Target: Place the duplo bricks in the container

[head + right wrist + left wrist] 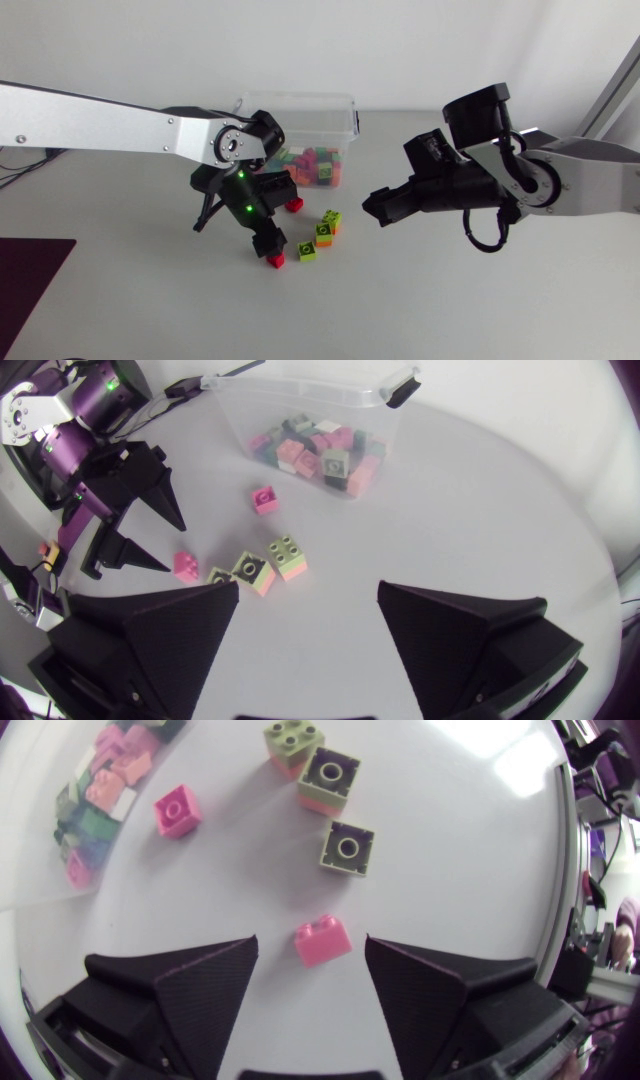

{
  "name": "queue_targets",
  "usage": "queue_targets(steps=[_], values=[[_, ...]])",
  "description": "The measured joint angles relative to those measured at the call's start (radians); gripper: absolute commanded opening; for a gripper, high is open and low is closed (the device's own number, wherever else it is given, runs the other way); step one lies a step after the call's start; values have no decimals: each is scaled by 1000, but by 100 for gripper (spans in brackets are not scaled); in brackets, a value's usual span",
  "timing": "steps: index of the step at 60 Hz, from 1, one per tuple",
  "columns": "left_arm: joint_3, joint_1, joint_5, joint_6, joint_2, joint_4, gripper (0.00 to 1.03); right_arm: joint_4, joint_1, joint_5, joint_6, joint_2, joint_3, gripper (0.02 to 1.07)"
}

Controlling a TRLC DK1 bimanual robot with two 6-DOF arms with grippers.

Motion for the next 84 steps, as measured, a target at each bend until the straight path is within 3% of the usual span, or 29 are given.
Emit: queue_targets(steps=[20, 40, 59, 78, 84], values=[[5, -3, -55, -229, 62, -36, 84, 1, 0, 0, 0, -3, -14, 102], [9, -42, -60, -332, 97, -42, 84, 1, 0, 1, 0, -22, -45, 102], [16, -48, -60, -367, 119, -31, 64, 4, 2, 8, 0, -30, -51, 102], [29, -55, -63, -383, 132, -23, 58, 8, 14, 10, 0, -30, -63, 102], [30, -55, -66, -384, 133, -21, 48, 8, 14, 12, 0, -30, -63, 102]])
